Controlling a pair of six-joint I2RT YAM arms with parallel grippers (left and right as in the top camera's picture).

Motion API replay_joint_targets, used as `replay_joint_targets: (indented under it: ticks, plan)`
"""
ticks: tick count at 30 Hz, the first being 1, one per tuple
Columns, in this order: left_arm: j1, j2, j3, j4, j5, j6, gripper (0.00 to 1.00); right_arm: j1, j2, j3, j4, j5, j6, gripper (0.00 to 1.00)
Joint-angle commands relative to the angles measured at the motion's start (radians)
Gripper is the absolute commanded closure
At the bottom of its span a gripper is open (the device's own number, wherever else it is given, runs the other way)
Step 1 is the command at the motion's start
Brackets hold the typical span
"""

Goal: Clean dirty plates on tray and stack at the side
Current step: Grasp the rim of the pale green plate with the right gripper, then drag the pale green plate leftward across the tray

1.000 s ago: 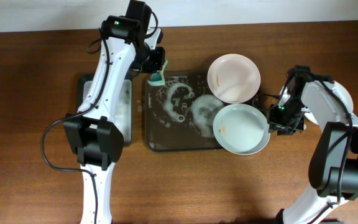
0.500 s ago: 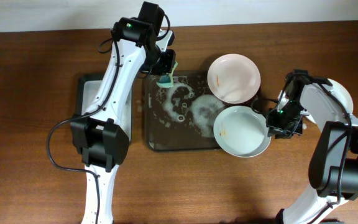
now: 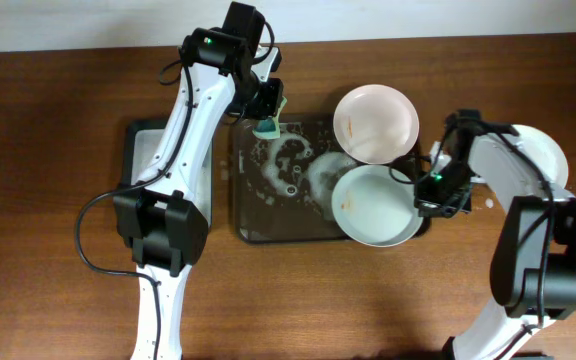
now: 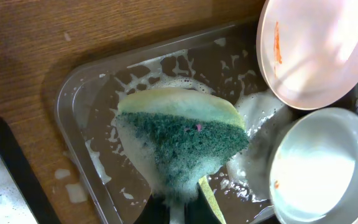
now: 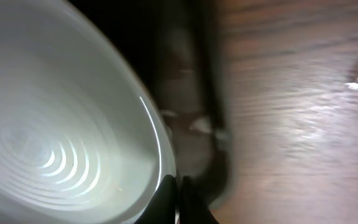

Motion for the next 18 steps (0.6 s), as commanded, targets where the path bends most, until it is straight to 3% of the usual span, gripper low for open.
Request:
replay_joint_targets:
  ticks: [1,10,18]
  plan:
    - [0.003,-0.017,0.008,0.003,-0.006,-0.009,0.99,0.065,-0.012,-0.011,0.018,-0.009,0.05,0.96]
    - [0.002,-0.017,0.008,0.002,-0.006,-0.009,0.99,0.194,-0.012,-0.009,0.089,-0.02,0.153,0.96]
    - [0.003,-0.017,0.008,-0.008,-0.006,-0.009,0.99,0.346,-0.012,-0.009,0.248,0.017,0.362,0.96]
